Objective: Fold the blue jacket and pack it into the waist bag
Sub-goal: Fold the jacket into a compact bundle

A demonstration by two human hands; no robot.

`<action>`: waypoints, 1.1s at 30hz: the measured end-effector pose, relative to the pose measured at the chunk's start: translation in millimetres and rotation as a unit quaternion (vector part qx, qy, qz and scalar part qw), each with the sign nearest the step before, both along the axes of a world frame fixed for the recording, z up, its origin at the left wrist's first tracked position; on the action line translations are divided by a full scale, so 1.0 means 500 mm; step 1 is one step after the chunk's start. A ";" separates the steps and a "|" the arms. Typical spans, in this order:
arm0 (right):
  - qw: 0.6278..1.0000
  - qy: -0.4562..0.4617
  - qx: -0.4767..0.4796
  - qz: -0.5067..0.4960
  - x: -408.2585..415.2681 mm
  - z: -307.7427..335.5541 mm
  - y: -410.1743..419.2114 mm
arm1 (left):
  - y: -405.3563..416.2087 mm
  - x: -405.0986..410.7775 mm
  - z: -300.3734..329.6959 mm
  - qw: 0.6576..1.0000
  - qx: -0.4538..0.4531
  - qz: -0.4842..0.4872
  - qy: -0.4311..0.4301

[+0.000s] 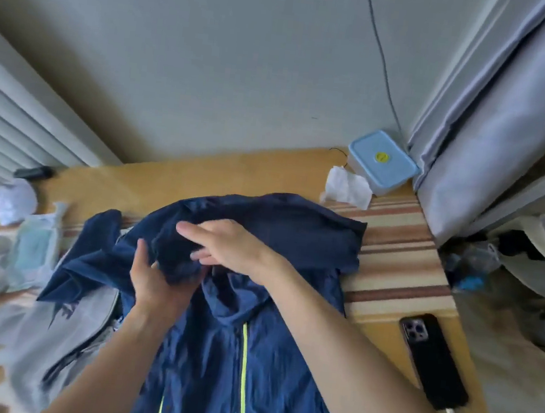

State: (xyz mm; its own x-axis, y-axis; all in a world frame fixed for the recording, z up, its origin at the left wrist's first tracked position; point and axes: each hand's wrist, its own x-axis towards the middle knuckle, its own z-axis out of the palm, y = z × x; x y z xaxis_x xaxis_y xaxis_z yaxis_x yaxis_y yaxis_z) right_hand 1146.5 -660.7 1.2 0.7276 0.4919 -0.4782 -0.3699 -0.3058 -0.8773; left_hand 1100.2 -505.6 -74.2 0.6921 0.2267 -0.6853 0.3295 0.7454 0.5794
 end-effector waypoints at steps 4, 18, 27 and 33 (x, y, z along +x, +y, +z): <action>0.985 -0.070 -0.106 -0.121 -0.040 -0.139 -0.008 | 0.146 0.013 -0.048 0.992 -0.005 0.042 0.119; 0.856 -0.036 -0.311 -0.412 0.053 -0.395 -0.218 | 0.217 0.087 -0.143 0.871 0.463 -0.104 0.125; 0.799 -0.073 -0.449 -0.393 0.089 -0.314 -0.339 | 0.115 0.144 -0.140 0.805 0.549 -0.221 -0.037; 0.773 -0.353 -0.511 -0.127 0.031 -0.353 -0.207 | 0.158 0.120 -0.175 0.511 0.779 -0.362 -0.037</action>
